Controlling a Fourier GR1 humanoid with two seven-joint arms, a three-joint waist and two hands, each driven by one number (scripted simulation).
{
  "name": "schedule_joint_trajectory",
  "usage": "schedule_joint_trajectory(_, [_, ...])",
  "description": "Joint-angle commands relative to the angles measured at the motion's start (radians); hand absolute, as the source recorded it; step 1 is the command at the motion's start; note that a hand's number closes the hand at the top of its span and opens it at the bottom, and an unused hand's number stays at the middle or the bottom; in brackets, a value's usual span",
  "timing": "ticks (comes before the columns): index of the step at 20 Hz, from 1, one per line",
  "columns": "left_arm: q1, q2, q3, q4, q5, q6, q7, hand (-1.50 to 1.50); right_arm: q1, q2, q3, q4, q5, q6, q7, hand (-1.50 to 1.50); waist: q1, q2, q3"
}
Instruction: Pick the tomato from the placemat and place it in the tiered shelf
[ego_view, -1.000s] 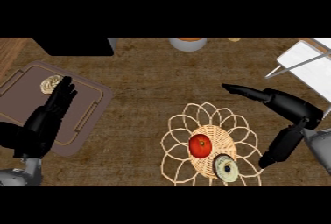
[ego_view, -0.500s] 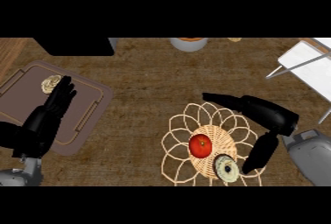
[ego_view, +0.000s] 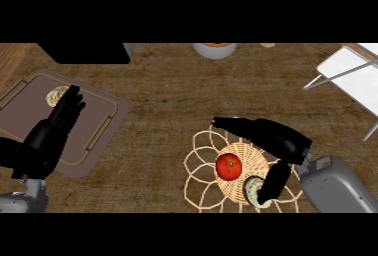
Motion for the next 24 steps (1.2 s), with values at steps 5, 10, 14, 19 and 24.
schedule_joint_trajectory(5, [0.036, -0.034, 0.026, 0.012, -0.025, -0.035, -0.037, 0.0, 0.044, 0.03, 0.055, -0.108, 0.065, 0.14, 0.157, -1.5, -0.004, -0.002, 0.0])
schedule_joint_trajectory(10, [-0.028, -0.055, 0.04, -0.003, -0.07, -0.043, 0.041, 0.0, -0.03, 0.124, 0.003, 0.02, 0.141, 0.171, 0.145, -1.5, 0.0, 0.0, 0.0])
schedule_joint_trajectory(14, [-0.01, -0.102, 0.021, 0.007, -0.086, -0.033, 0.007, 0.0, -0.01, 0.088, 0.041, 0.012, 0.27, 0.125, 0.124, -1.5, 0.0, 0.0, 0.0])
schedule_joint_trajectory(19, [0.045, -0.134, 0.006, -0.013, -0.125, -0.026, -0.016, 0.0, -0.016, 0.131, 0.076, 0.043, 0.367, 0.119, 0.174, -1.5, 0.003, 0.0, 0.0])
schedule_joint_trajectory(24, [0.038, -0.126, 0.043, -0.015, -0.125, -0.076, 0.002, 0.0, -0.032, 0.125, 0.022, 0.155, 0.413, 0.142, 0.079, -1.5, 0.003, 0.001, 0.0])
